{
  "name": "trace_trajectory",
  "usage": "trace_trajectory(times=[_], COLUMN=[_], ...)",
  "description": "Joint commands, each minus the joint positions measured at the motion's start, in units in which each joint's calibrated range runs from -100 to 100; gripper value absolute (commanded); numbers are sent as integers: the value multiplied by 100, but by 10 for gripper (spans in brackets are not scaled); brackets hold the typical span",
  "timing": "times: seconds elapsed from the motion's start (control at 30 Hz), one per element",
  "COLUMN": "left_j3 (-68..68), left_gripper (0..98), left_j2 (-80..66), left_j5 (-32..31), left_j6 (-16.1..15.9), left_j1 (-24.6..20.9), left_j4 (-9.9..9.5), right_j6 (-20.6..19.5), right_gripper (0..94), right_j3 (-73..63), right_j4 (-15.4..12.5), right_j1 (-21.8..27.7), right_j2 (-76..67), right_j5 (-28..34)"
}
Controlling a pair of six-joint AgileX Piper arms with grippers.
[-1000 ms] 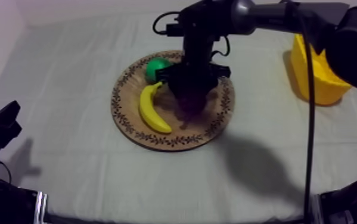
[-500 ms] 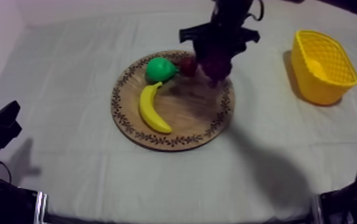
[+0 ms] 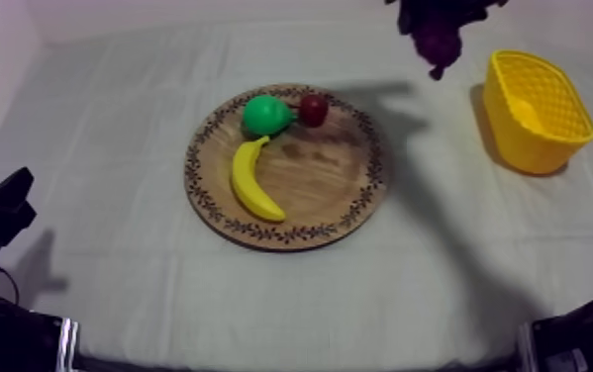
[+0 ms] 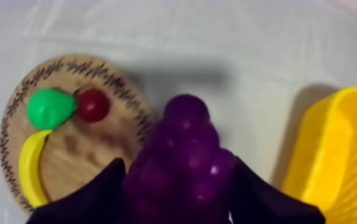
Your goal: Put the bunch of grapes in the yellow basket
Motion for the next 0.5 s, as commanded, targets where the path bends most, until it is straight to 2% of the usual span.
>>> trace_trajectory(times=[0.0, 0.2, 0.47], left_j3=[-1, -1, -1], left_gripper=[1, 1, 1], left_j2=[0, 0, 0], left_j5=[0, 0, 0], left_j6=[0, 0, 0], left_j1=[-1, -1, -1], left_j4=[0, 0, 0], right_j6=[217, 569, 772], right_gripper=[351, 356, 349], right_j3=[-67, -257, -695], right_j4=[36, 142, 193], right_j1=[242, 722, 1258], right_j2=[-46, -133, -37], right_j5=[-77, -303, -307])
